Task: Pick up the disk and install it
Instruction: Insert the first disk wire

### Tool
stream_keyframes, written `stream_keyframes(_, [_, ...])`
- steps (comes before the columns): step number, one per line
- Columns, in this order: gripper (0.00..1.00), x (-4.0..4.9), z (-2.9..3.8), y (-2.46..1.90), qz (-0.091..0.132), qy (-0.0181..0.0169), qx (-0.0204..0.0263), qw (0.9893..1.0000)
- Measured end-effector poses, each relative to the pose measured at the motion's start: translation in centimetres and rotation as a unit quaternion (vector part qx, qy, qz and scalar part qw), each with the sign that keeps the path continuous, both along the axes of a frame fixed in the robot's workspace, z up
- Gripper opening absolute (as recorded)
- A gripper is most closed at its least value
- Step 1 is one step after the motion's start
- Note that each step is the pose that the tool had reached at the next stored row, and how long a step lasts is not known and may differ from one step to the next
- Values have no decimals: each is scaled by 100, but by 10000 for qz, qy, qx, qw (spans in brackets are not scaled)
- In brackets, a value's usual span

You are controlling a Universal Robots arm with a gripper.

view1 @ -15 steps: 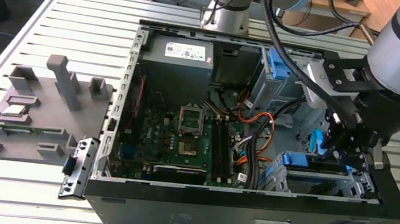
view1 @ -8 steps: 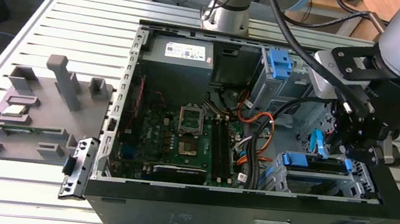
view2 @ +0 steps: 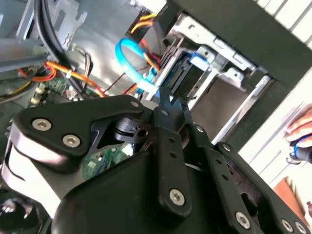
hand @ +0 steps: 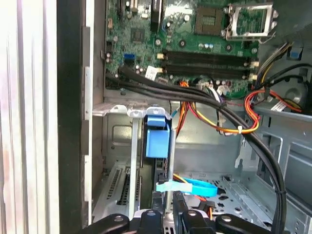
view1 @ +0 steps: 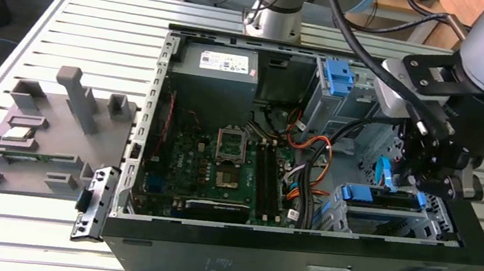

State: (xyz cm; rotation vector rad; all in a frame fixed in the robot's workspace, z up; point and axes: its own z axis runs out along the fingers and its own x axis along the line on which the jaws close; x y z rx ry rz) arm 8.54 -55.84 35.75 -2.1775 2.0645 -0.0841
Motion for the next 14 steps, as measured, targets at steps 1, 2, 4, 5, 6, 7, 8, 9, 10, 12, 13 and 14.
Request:
stream_keyframes(1, [24,3,-1,0,0,90,-1,10000])
stream_keyframes(2, [24,7,-2,0,0,189,0,9998])
stream_keyframes(4, [24,17,-4,0,-1,368,0,9993])
stream_keyframes(5, [24,23,-5,0,0,457,0,9990])
stream_keyframes(6, [24,27,-6,0,0,544,0,9985])
stream_keyframes(7, [24,27,-6,1,0,569,1,9984])
stream_keyframes(8, [24,27,-6,1,0,570,1,9984])
stream_keyframes(9, [24,27,-6,0,0,571,0,9984])
stream_keyframes(10, [24,27,-5,0,0,571,0,9984])
stream_keyframes(12, [24,28,-6,0,-33,572,1,9984])
stream_keyframes(13, [24,29,-7,0,-111,572,6,9983])
stream_keyframes(14, [24,29,-8,0,-194,572,11,9982])
